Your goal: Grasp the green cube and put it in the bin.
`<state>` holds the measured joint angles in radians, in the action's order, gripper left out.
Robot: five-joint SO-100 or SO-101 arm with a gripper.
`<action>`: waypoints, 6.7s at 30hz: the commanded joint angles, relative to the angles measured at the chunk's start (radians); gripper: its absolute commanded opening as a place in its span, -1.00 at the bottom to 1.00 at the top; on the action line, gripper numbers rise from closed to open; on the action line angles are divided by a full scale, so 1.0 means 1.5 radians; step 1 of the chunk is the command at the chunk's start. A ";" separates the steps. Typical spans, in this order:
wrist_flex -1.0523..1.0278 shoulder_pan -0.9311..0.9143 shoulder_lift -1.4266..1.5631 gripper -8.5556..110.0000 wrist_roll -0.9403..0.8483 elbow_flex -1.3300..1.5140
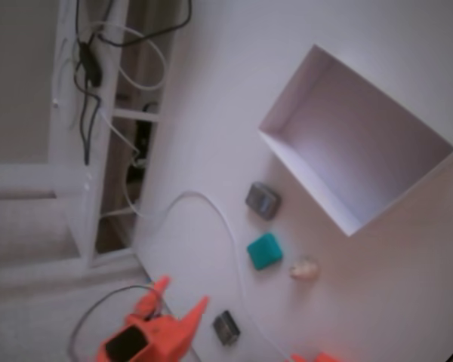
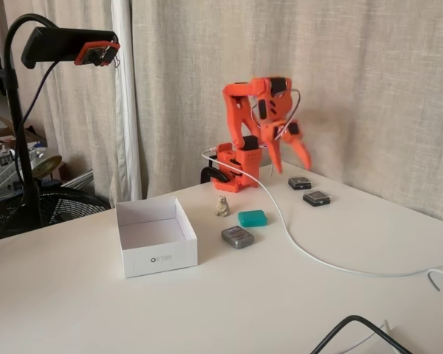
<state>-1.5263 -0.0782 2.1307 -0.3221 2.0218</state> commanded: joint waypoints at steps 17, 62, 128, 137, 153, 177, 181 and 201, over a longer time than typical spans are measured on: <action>0.261 -0.137 -0.003 -0.33 -0.038 0.191; 0.346 -0.300 -0.048 -0.18 -0.157 0.308; 0.562 -0.259 -0.223 -0.70 -0.181 0.350; 0.572 -0.262 -0.227 -0.75 -0.184 0.357; 0.563 -0.278 -0.159 -1.00 -0.182 0.342; 0.843 -0.470 0.004 -1.00 -0.126 0.272; 0.938 -0.551 -0.115 -1.00 -0.135 0.237; 0.912 -0.625 -0.365 -0.75 -0.164 0.094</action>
<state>-0.1304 -1.0094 1.5785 -0.5599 2.2074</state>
